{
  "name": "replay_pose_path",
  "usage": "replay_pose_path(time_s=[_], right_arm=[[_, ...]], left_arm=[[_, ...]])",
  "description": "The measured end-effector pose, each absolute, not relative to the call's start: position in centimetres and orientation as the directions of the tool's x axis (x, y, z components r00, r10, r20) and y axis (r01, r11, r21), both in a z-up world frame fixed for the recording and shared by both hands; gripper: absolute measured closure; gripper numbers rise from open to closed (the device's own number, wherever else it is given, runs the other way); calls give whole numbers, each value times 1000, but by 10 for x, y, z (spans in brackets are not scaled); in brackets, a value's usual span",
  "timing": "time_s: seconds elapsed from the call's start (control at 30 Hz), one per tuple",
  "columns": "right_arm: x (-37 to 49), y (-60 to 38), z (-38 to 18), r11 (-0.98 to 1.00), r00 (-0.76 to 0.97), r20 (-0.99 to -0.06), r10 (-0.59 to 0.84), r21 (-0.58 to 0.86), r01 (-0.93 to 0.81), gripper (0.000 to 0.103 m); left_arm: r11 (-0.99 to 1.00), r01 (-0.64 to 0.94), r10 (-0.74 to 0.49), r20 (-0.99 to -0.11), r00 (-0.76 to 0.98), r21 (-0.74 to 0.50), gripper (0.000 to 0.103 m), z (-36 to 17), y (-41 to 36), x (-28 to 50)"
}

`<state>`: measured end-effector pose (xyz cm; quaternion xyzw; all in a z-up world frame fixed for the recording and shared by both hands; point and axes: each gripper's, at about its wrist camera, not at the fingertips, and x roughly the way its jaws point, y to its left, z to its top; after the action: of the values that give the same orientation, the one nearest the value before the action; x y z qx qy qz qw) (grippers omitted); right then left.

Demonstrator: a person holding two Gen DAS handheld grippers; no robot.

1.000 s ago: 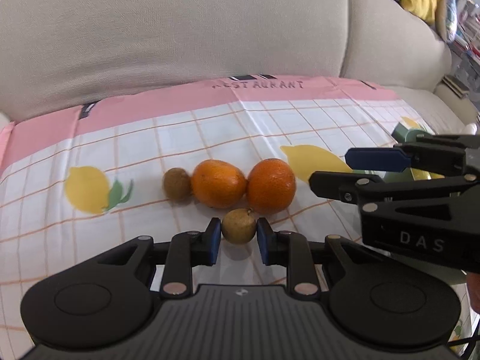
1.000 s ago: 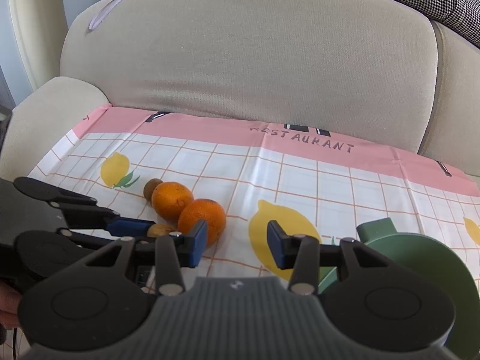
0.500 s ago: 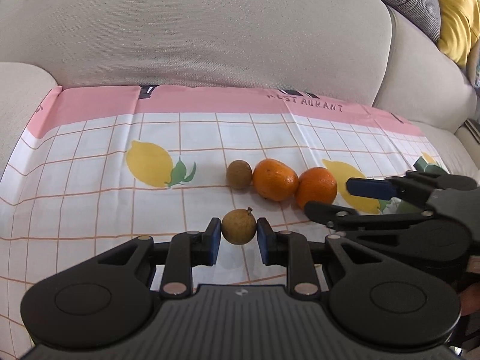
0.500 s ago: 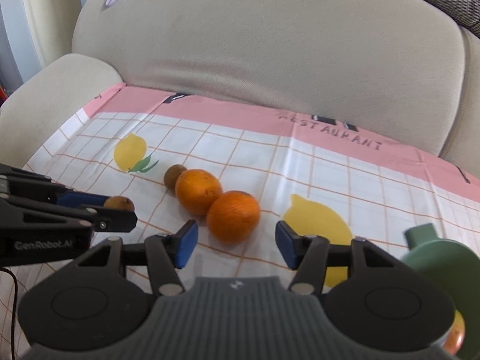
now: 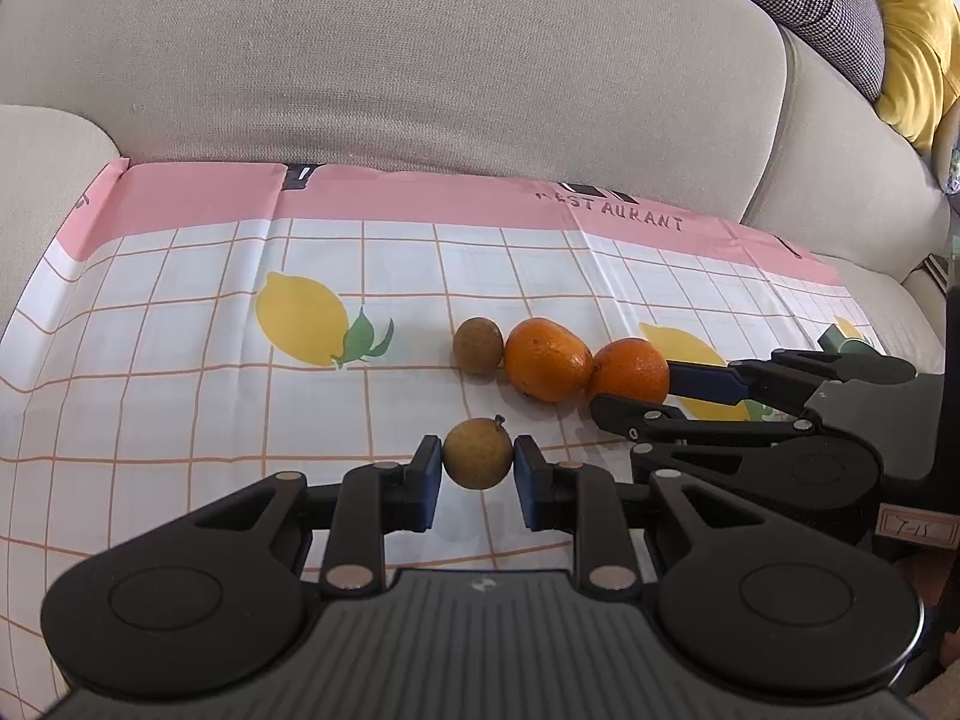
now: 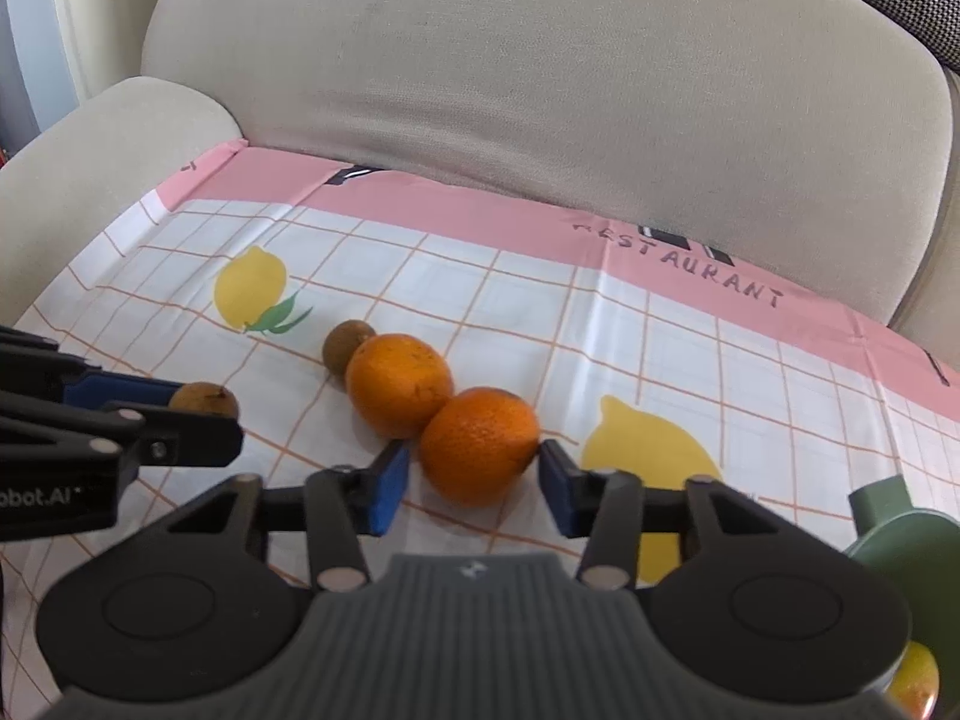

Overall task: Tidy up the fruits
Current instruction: 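Grasp a kiwi with the left tool while the right tool grasps a mandarin, then carry the kiwi and mandarin over the green colander with both tools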

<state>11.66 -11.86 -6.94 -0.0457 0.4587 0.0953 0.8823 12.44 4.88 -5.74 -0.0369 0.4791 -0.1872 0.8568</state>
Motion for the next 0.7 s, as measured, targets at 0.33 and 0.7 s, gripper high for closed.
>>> replay_pose_path(time_s=[0.33,0.7], right_arm=[[98,-118,-61,976,569,-812,134,9,-217,64],[54,-110,-32,966,607,-780,153,-12,-259,64]], left_arm=[[929,282,-351,-811,468,-239,75,-51,46,117],[928,301,-347,-807,477,-221,75,-36,40,100]])
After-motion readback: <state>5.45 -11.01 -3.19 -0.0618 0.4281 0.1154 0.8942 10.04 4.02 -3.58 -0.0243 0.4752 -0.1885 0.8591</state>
